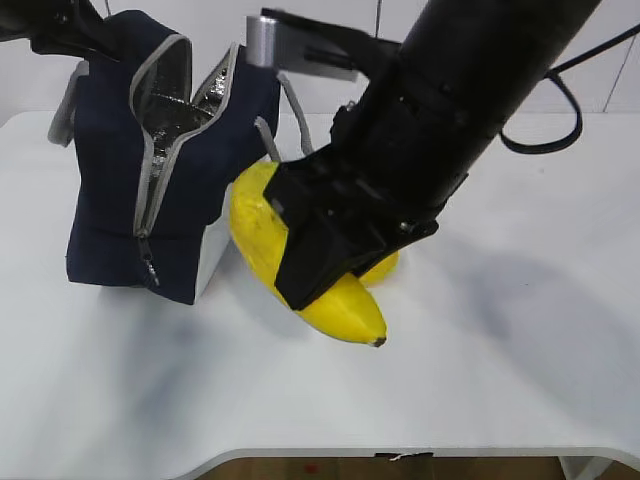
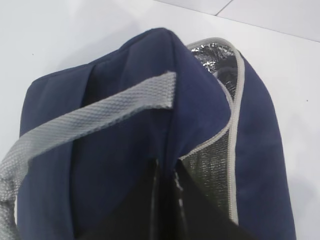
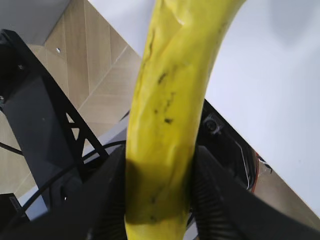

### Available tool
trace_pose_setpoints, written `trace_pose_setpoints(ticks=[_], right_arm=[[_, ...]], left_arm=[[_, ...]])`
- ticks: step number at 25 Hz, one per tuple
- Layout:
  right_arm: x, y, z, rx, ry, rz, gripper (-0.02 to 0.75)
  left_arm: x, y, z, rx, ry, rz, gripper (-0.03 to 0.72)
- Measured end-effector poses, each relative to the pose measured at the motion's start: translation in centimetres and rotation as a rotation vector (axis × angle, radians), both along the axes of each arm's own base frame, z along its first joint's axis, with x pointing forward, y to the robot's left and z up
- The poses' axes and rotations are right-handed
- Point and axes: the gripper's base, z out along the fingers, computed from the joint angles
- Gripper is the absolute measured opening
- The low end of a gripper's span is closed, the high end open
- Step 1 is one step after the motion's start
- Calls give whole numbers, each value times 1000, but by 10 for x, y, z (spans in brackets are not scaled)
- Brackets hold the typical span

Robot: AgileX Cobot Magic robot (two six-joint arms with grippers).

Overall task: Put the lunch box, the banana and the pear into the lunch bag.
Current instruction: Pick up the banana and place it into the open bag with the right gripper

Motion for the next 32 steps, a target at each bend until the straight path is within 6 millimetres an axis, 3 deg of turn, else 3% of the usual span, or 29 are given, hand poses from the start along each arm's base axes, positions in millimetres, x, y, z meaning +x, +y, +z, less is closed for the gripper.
trace_pose_setpoints(ticks=[5,12,27,32], right_arm=[[-6,-4,29,57,-78,3,307],[3,3,56,115,-156,3,307],[99,61,10,93,-228,-54,307],[124,68,-5,90,-237,-130,307]], left_arm=[[0,0,0,-2,0,0,-6],[0,-2,1,-37,4,3,-6],[0,-4,2,-70,11,4,-6],[-1,-4,2,-74,14,3,-6]])
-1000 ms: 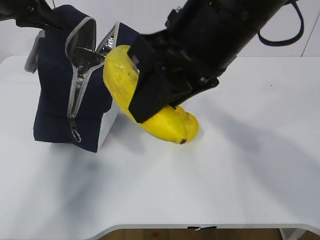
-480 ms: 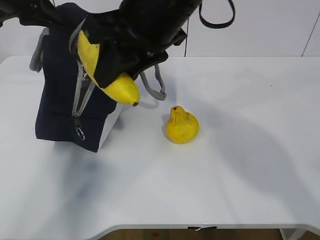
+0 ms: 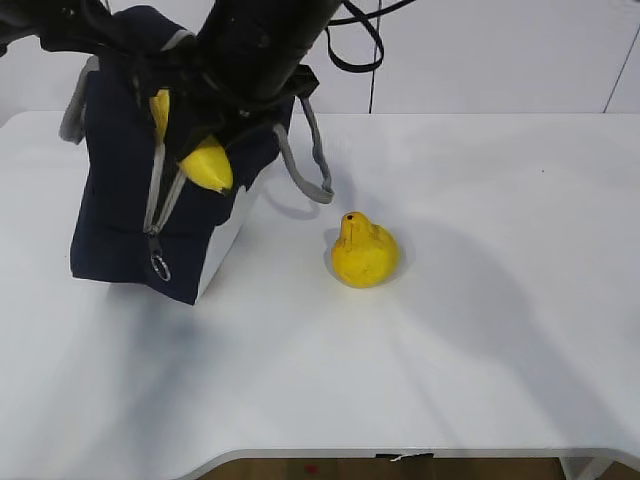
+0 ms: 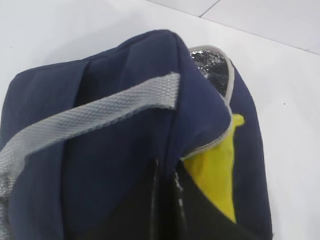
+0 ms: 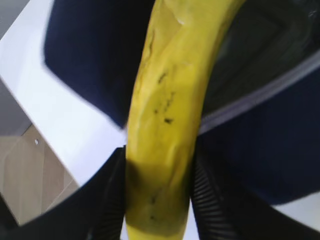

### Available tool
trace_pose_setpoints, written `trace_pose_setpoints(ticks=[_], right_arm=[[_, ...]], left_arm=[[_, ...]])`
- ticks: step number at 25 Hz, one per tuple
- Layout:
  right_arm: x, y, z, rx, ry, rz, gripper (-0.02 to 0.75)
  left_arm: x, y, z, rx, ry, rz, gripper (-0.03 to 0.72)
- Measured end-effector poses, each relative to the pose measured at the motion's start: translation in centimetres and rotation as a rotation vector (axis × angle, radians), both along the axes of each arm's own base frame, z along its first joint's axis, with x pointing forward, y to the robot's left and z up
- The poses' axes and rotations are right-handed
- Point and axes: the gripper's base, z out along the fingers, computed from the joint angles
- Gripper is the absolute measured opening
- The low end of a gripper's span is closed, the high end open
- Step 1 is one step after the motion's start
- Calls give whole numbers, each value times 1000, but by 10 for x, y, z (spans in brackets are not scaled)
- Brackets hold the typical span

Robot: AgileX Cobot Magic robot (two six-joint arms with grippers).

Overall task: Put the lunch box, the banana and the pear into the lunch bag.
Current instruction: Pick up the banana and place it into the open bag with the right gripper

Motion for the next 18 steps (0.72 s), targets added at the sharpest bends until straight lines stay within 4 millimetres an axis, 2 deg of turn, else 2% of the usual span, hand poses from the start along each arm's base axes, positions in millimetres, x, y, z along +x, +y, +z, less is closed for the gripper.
trace_pose_setpoints(ticks=[5,10,18], right_arm=[[19,5,-17,17,10,-74,307],[30,11,-32,52,37,-142,307],[35,18,-27,175,24,-193,306]], left_arm=[[0,-1,0,-10,1,1,-6],[0,-1,0,-10,1,1,-6],[0,-1,0,-10,2,0,-6]])
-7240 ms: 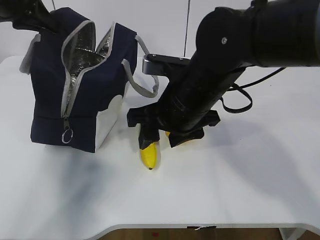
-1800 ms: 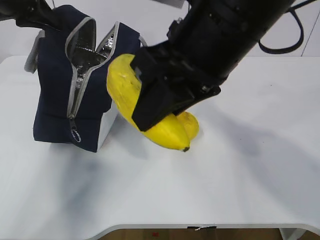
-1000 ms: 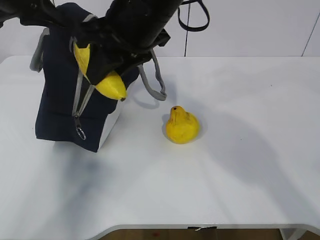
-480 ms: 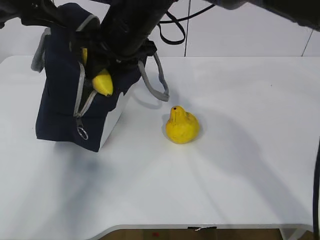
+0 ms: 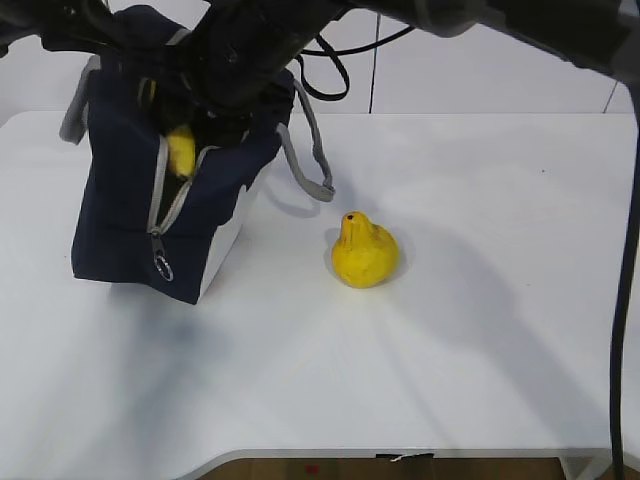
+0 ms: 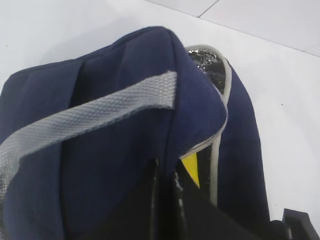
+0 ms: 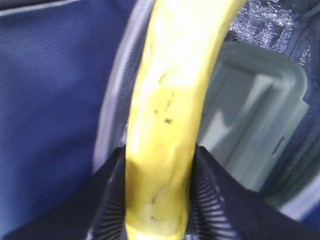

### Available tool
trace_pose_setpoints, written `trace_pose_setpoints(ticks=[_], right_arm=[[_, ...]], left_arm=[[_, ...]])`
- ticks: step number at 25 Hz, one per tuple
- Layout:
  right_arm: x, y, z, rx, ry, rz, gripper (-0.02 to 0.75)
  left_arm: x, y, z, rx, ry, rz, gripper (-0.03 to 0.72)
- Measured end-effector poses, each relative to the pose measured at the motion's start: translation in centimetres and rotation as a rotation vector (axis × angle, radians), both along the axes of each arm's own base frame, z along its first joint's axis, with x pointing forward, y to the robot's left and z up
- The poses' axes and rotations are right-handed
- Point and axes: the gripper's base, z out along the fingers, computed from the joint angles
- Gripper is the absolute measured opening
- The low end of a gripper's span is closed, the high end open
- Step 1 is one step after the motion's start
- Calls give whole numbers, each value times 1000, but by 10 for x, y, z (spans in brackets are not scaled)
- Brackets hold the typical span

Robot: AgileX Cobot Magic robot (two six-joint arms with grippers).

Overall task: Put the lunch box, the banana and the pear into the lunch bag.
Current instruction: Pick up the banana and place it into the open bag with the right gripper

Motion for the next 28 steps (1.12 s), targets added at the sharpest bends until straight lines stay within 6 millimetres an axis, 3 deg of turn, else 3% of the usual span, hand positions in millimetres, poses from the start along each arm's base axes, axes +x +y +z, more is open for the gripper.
trace_pose_setpoints(ticks=[4,10,23,25,28], right_arm=[[1,1,-2,9,2,-4,306],[6,7,-24,19,53,-7,306],[7,8,-24,17,39,11,309],[7,8,-24,16,35,18,334],[6,9,-23,31,29,41,448]], left_arm=[[0,0,0,-3,0,0,-6],[-1,-6,1,-14,0,-16,-6],[-1,-6,1,-13,-3,-21,-6],[-1,-6,1,-13,-3,-21,-6],[-1,-6,1,-12,-4,-22,-6]])
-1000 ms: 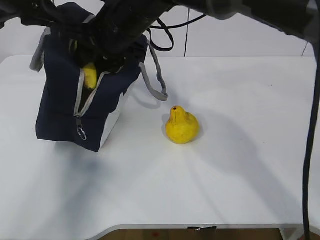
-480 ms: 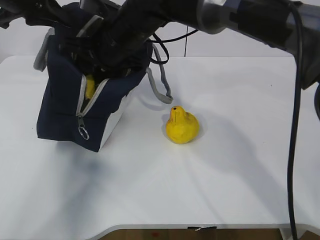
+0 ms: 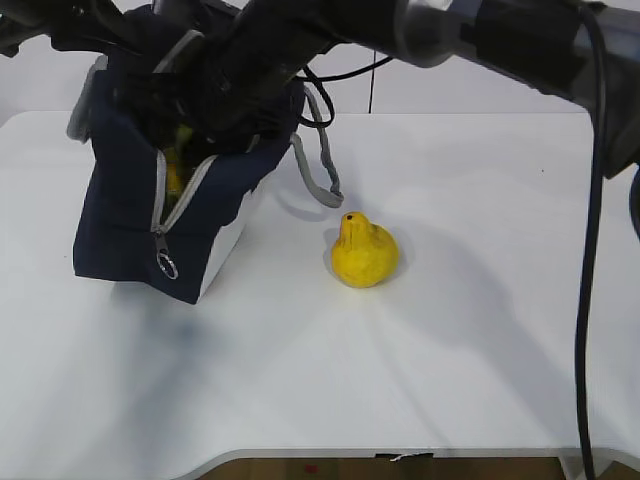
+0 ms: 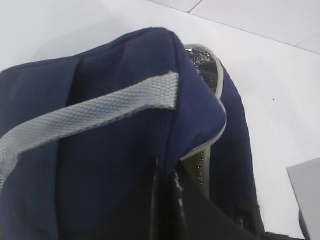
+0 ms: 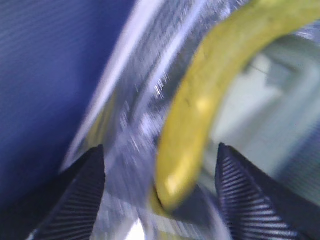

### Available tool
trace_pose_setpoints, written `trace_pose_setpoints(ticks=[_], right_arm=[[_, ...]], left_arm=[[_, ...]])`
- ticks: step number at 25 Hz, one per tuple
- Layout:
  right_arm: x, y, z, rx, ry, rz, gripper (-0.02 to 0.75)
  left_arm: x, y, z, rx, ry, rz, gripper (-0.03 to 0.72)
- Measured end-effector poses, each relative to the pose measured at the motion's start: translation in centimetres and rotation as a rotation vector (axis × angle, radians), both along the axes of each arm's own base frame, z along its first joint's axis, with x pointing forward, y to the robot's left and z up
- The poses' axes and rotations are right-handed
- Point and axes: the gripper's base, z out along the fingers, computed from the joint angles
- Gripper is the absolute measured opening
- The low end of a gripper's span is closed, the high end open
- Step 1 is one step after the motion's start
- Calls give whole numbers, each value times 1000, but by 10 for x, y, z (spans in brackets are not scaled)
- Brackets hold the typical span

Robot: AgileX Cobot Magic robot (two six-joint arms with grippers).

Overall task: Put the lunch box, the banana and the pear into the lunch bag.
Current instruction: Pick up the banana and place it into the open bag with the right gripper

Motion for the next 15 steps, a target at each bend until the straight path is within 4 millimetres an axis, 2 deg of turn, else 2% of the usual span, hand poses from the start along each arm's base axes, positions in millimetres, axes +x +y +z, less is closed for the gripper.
trace_pose_setpoints(ticks=[3,7,11,15], right_arm=[[-1,0,0,1,-3,12,529],[-3,-6,12,-66,-16,64,549],[-9,-16,47,-164,-79,120,554],[-11,-27,86,-199,-220,83,555]], left_arm=[[0,0,0,2,-1,-2,-6],[0,0,0,5,-4,-5,-6],[0,0,0,8,-7,-8,-6],[0,0,-1,11,-9,-10,-6]])
